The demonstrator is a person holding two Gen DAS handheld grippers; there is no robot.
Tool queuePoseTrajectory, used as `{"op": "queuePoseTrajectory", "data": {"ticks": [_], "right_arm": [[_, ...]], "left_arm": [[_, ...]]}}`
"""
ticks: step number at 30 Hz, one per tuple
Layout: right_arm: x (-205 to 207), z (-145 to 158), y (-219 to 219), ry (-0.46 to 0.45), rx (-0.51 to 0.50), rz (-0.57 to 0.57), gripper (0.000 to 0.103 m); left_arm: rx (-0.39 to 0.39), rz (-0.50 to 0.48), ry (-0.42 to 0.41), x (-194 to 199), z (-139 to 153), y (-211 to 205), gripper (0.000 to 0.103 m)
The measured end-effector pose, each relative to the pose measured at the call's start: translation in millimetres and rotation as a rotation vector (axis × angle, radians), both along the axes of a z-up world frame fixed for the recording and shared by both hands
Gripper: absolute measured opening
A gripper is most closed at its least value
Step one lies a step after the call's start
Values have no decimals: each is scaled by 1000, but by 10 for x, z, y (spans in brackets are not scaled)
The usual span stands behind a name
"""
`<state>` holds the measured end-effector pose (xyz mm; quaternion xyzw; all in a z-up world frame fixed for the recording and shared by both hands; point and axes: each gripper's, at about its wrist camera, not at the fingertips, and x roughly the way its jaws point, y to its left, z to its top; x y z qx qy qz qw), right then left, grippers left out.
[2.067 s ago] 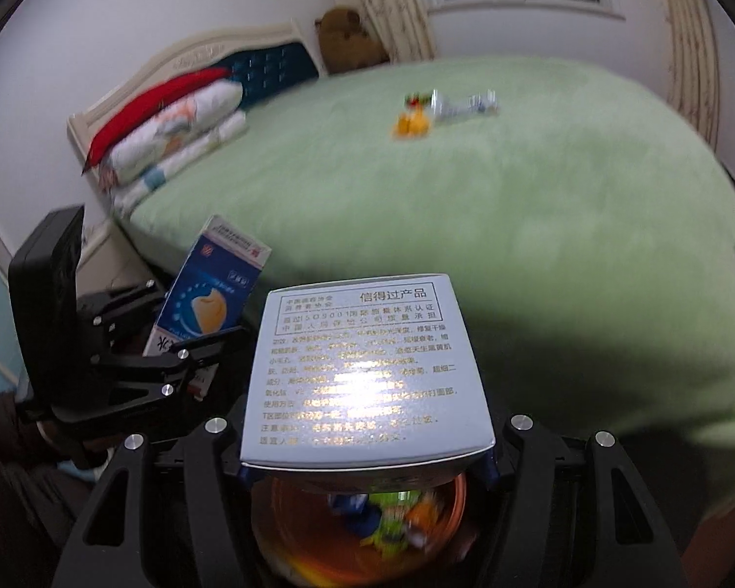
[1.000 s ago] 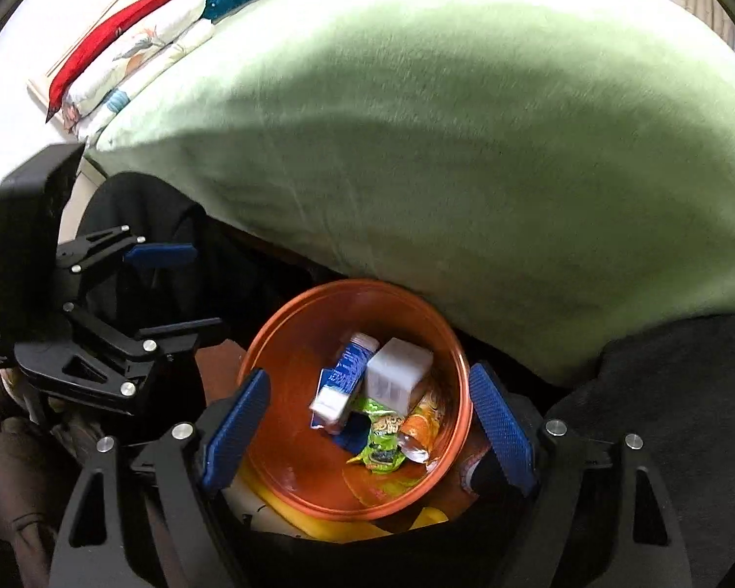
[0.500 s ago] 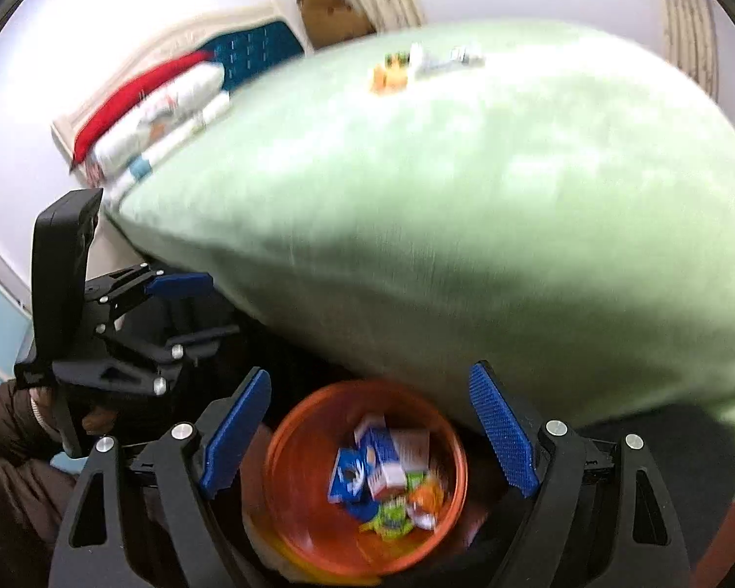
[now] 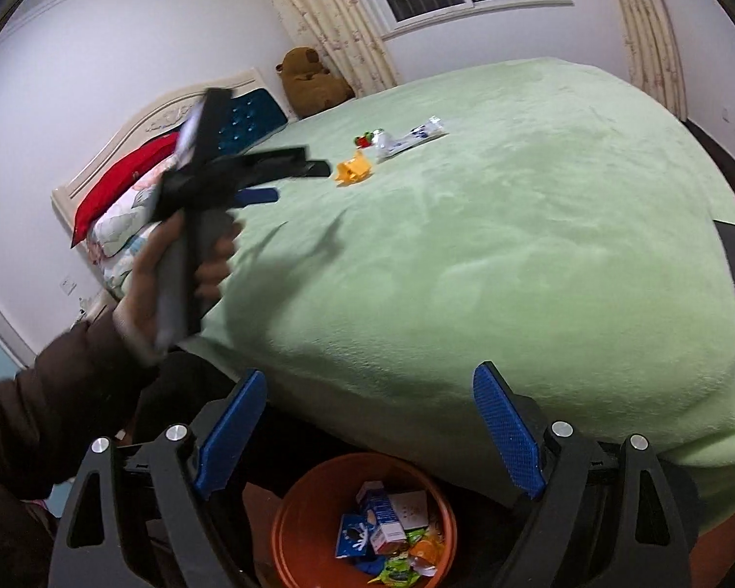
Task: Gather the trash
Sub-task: 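Grasp the yellow plastic piece on the bed with the left tool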
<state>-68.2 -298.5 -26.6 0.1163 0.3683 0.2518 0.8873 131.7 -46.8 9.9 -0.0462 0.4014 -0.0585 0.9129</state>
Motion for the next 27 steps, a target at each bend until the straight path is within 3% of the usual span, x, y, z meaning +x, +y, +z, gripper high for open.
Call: {"op": "queuePoseTrajectory", "data": {"ticks": [5,12,16,20,23,27], "right_arm": [[61,-22,-144,-3,35,-28,86],[165,-70,-199,16,50,-24,87],[198,-114,-193,33,52,-24,87],[241,-124,-172,44,55,-26,87],[257,-98,-138,42,48,-17,87],[352,-53,-92,35,37,-3,87]], "left_arm": [[6,36,55,522,-117,-30,90],[-66,80,136,905,-344,30,90],[4,76,103,903,-377,-44,75],[-8,82,87,892,-380,3,56],[-53,79,83,871,-375,89,56],[-37,60,79,817,-351,100,56]]}}
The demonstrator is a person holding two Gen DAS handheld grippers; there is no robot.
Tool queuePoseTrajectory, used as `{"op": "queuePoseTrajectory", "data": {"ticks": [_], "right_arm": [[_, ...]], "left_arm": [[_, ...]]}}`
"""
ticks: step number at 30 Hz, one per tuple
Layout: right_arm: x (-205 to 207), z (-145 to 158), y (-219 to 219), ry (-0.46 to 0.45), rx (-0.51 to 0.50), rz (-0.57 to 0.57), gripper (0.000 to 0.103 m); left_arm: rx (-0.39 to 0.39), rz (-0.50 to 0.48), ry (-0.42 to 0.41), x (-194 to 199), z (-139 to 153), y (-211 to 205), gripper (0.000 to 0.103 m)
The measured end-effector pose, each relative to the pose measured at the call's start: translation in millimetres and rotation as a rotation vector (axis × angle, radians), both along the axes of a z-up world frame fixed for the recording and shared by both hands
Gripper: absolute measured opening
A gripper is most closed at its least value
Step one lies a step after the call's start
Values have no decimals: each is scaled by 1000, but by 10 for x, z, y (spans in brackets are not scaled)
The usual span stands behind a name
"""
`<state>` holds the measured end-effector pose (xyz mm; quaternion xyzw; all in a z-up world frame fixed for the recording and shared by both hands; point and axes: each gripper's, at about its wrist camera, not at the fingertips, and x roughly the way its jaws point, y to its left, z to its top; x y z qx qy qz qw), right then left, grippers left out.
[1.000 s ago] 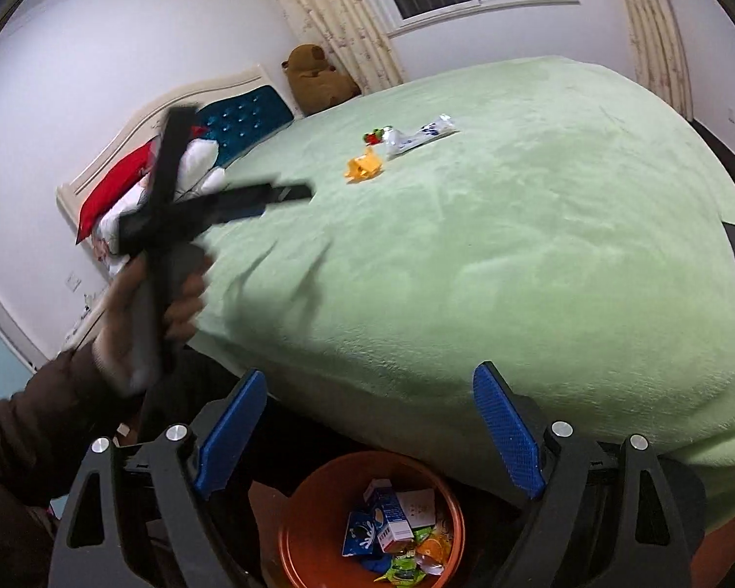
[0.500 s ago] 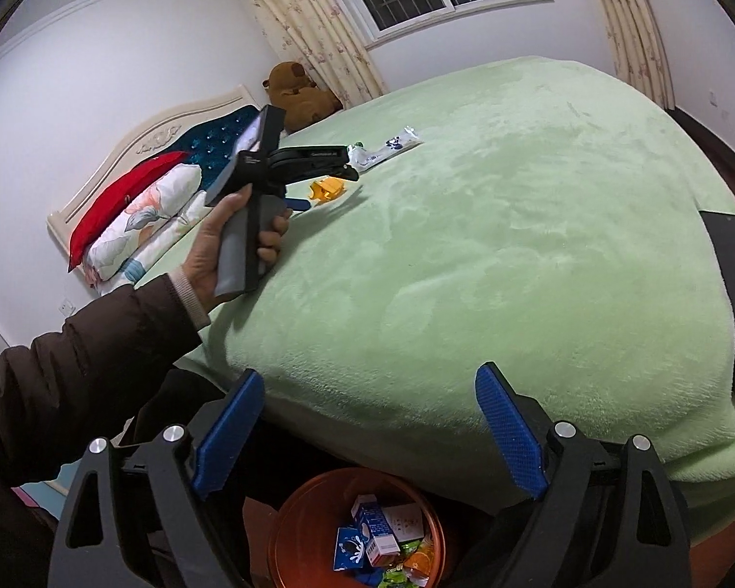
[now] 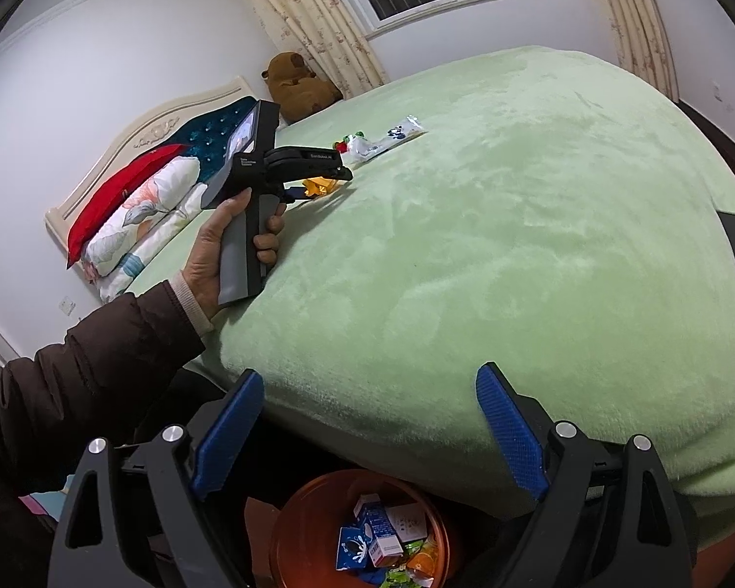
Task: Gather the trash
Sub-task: 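Grasp the yellow plastic piece on the bed with the left tool, then grasp the white round cap with the right tool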
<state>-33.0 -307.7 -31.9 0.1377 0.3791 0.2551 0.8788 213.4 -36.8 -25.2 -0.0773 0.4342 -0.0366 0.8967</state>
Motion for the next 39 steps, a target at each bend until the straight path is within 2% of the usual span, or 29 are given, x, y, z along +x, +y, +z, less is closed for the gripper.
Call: {"op": "queuePoseTrajectory", "data": {"ticks": [7,11,14,16,21,25,27,29,36,39], "right_arm": [[406,185,123,-45,-45,30,88],[814,286,328,-81,-74,73,89],[1158,335,546,-94,-79,112,89],[1378,373,730,-100,-81,140,89],[1977,442,1325,-102,-123,222,89],[2380,380,1796,-94,-205,262,88],[2579,313,2000,-88,-251,268,81],[2780,236,2148,-68,-288,256,80],[3179,56,2321,15,-356,196,62],[3237,-31,2363,35,-385,183,59]], "left_arm": [[60,-44,-35,-397,144,190,56],[124,-29,-86,-713,196,373,56],[204,3,-124,-940,167,496,56],[220,14,-130,-1027,116,550,56],[170,27,-148,-1083,-63,690,56],[151,18,-177,-1092,-81,704,56],[154,13,-169,-1082,-106,706,56],[162,10,-174,-1083,-115,696,56],[160,1,-182,-1098,-129,694,56],[149,3,-180,-1098,-127,707,56]]}}
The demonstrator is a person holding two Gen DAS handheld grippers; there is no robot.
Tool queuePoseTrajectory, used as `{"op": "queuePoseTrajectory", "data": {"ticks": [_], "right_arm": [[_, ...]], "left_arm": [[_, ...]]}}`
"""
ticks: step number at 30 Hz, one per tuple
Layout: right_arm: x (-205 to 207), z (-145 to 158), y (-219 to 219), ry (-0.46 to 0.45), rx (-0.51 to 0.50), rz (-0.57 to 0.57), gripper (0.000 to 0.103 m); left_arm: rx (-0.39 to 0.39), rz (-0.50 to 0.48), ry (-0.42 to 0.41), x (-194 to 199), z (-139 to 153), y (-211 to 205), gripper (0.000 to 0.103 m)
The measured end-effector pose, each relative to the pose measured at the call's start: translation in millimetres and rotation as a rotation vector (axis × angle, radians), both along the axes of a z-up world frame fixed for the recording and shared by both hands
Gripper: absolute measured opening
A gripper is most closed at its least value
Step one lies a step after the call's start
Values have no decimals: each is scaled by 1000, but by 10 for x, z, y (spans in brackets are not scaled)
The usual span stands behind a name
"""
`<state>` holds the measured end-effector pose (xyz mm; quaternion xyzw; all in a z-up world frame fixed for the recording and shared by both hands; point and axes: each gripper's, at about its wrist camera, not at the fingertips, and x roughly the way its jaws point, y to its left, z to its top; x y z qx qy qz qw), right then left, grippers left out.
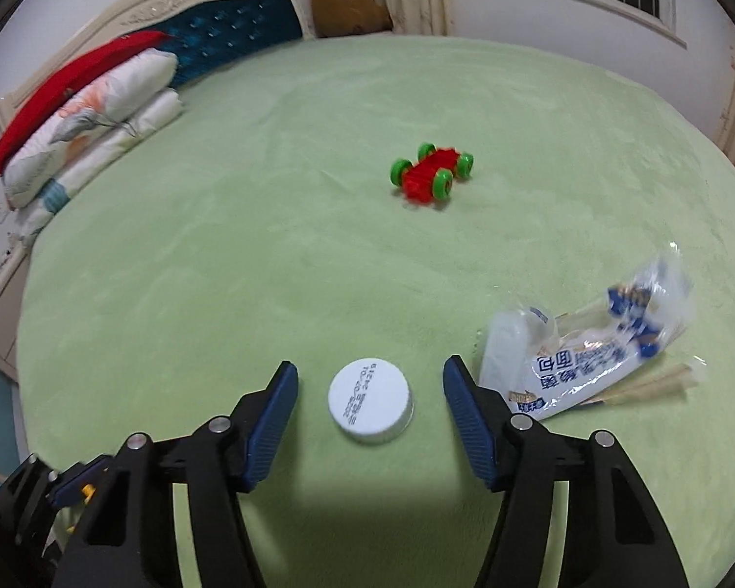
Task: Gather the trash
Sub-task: 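Grasp the white round cap with the right tool, then carry the yellow piece and white cap over the orange bucket and open both tools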
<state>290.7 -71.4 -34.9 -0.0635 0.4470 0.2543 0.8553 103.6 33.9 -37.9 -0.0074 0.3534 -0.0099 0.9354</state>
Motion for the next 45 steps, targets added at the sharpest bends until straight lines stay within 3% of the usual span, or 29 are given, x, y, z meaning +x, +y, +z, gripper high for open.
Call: {"op": "queuePoseTrajectory", "data": {"ticks": [1,3,4,13,24,28,37,45], "right_arm": [[8,-15,16,-2,-12,-5,56],[-8,-7,17,-18,-29,-21,35],[-15,4,2,-18,-25,-27,31],[-466,244,-347,-45,72,-60,31],[-1736,291,-1190,-53,181,-138,31],[-2133,224,-1385,-56,187,-166,31],[-2891,77,-1826,-78,213,-234,31],[-3364,27,-2098,-37,295,-256,31]], "left_arm": [[-2,0,0,1,2,2,56],[-4,1,-1,5,3,8,56],[-4,2,-2,7,4,11,56],[1,7,-16,-37,5,-5,56],[11,-9,-63,-255,37,-103,56],[39,-58,-88,-462,57,-240,56],[4,-90,-77,-1181,25,-386,56],[-14,-228,-16,-1754,108,-643,56]]}}
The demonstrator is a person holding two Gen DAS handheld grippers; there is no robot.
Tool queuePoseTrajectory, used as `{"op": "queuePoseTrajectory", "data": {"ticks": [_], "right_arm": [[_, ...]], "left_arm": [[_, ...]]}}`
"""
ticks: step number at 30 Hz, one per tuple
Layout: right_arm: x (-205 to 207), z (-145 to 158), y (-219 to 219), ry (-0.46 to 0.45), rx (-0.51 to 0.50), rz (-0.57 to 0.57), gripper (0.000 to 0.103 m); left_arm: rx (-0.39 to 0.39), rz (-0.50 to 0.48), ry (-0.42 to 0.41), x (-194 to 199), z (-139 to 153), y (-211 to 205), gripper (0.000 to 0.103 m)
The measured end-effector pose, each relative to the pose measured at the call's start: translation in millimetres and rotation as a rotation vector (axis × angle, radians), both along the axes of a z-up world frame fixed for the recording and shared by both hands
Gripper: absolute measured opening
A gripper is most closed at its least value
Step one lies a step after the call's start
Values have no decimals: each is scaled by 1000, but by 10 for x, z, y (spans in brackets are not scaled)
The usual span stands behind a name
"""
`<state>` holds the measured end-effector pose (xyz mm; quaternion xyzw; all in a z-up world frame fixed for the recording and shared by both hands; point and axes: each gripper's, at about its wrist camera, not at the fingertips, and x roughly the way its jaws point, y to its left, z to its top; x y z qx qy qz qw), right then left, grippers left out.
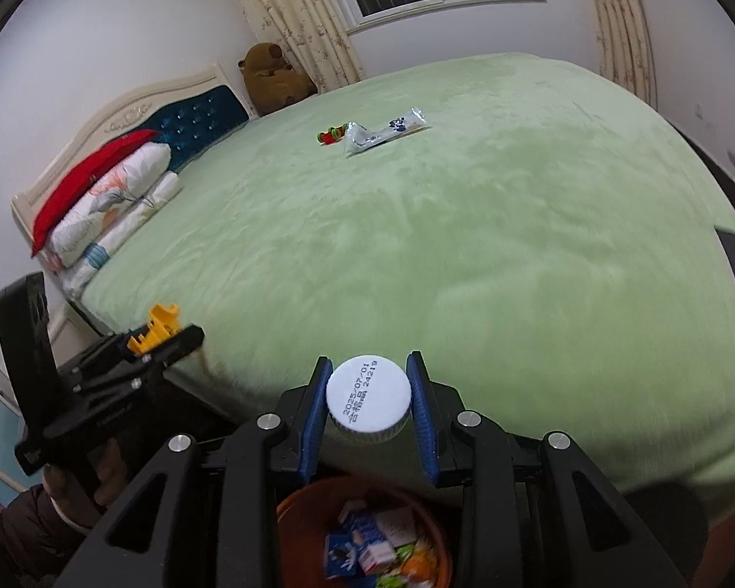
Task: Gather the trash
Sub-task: 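Carry the yellow piece and white cap over the orange bucket and open both tools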
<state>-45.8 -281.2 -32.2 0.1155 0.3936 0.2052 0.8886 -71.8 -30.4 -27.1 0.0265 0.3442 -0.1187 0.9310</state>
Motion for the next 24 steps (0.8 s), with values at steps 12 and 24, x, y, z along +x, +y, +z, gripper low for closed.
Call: {"op": "queuePoseTrajectory", "data": {"ticks": [12,24], "right_arm": [[-550,-485,191,153,-79,189,32],[-540,-943,467,292,-174,276,64]], "left_arm": [[122,-121,276,-367,-615,-228,56],[204,-184,500,-323,-1110,-409,77]]}}
